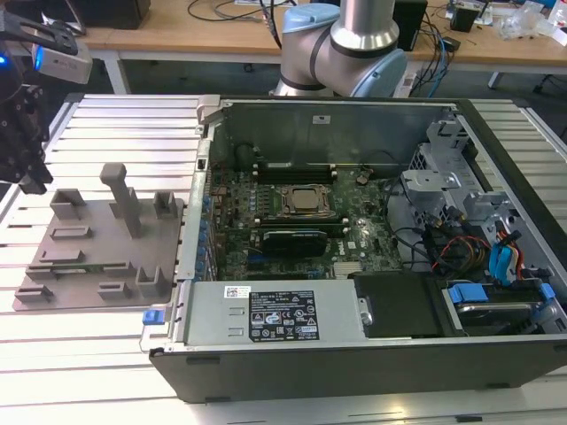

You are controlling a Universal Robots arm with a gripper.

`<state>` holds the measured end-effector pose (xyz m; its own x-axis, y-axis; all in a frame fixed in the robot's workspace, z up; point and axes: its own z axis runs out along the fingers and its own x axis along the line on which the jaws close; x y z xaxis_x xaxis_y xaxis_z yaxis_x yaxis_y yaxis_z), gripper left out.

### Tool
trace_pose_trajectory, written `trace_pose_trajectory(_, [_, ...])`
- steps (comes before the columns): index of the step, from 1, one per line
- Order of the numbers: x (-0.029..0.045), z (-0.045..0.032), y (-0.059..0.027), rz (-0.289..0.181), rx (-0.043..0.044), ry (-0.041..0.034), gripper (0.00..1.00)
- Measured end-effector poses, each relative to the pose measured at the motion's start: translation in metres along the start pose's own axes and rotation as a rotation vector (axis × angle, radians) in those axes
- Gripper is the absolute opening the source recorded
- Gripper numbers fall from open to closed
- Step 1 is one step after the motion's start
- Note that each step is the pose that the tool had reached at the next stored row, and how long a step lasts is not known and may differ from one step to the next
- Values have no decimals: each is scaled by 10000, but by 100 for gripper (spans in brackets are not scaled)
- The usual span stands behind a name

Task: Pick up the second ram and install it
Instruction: 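Pick up the second ram and move it above second insertion slot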

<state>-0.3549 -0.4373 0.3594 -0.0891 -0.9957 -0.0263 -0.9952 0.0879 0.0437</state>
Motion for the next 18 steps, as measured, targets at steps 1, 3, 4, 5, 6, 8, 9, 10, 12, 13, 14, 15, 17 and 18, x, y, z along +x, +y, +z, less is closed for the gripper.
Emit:
trace_pose_trajectory(1, [1,33,-1,-16,-2,2,24])
trace_pose_trajectory(3, [4,93,-8,-175,-11,10,24])
trace_pose_trajectory(4, [7,120,-12,-313,-18,17,24])
trace_pose_trajectory(5, [17,154,-15,-385,-22,20,24])
trace_pose_trajectory(6, [26,180,-16,-385,-20,19,24])
trace_pose_trajectory(8, [44,220,-19,-385,-21,19,24])
trace_pose_trajectory(9, [54,240,-21,-385,-21,19,24])
trace_pose_trajectory(10, [86,281,-26,-384,-21,19,24])
trace_pose_trajectory(12, [142,382,-39,-411,-22,20,24])
trace_pose_trajectory(13, [146,408,-43,-417,-23,20,24])
trace_pose_trajectory(14, [147,426,-45,-419,-23,21,24])
trace_pose_trajectory(15, [148,459,-50,-428,-23,21,24])
trace_pose_trajectory(17, [149,504,-55,-444,-24,22,24])
trace_pose_trajectory(18, [150,538,-59,-454,-23,22,24])
